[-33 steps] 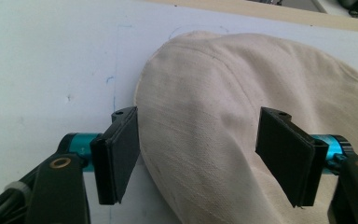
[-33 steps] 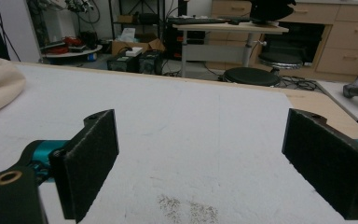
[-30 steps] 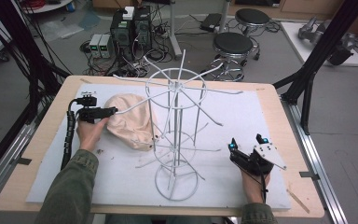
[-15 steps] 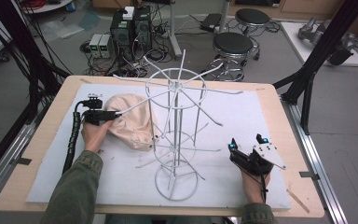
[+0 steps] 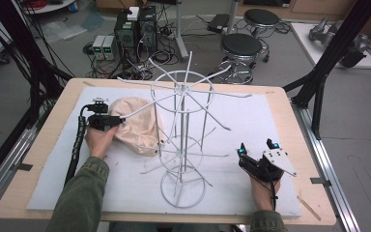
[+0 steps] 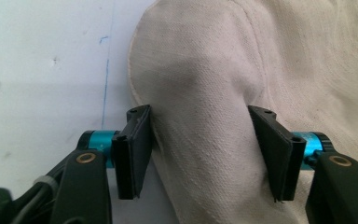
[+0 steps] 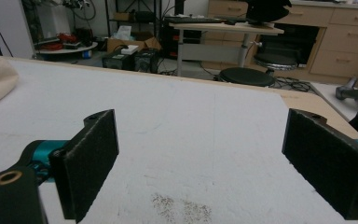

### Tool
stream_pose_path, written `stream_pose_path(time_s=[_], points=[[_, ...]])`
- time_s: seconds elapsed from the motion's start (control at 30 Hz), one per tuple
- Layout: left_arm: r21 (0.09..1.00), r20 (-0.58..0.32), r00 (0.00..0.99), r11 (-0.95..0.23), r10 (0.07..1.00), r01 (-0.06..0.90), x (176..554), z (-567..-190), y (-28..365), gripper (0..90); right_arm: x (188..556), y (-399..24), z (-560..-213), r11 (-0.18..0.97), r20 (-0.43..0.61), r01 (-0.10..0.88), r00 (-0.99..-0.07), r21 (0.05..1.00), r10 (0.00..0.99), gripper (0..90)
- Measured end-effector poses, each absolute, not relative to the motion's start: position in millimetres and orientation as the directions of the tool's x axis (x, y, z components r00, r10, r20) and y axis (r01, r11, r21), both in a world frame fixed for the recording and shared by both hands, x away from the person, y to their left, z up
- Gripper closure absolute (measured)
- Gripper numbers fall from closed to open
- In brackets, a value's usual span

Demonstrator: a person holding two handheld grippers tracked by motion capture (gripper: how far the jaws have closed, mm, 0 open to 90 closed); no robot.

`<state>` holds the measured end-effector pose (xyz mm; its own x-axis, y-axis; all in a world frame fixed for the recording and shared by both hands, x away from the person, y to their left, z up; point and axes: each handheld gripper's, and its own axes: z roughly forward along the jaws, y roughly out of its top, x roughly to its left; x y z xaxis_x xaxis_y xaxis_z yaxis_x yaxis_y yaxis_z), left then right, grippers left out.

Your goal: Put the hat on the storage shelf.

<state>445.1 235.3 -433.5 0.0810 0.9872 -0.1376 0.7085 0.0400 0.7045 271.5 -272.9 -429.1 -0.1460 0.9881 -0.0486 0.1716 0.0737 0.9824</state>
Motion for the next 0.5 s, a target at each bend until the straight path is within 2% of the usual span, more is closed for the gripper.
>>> stream_pose_path(time_s=[0.1, 0.17, 0.2, 0.27, 0.5], points=[[0.714, -0.121, 0.079, 0.031, 0.990, 0.700, 444, -431, 234, 45.4, 272, -273, -429, 0.071, -0.045, 0.174, -0.146, 0.982, 0.988, 9.7], [0.731, -0.099, 0.072, 0.024, 0.992, 0.682, 442, -428, 233, 56.4, 271, -273, -429, 0.067, -0.041, 0.177, -0.147, 0.982, 0.988, 9.7], [0.745, -0.089, 0.071, 0.019, 0.993, 0.666, 440, -425, 234, 56.4, 271, -273, -429, 0.067, -0.041, 0.177, -0.147, 0.982, 0.988, 9.7], [0.759, -0.084, 0.053, 0.029, 0.995, 0.650, 439, -421, 236, 66.9, 271, -273, -429, 0.075, -0.049, 0.172, -0.150, 0.982, 0.987, 9.7], [0.766, -0.089, 0.047, 0.038, 0.995, 0.642, 436, -416, 252, 78.0, 271, -275, -429, 0.070, -0.045, 0.175, -0.146, 0.982, 0.988, 9.7]])
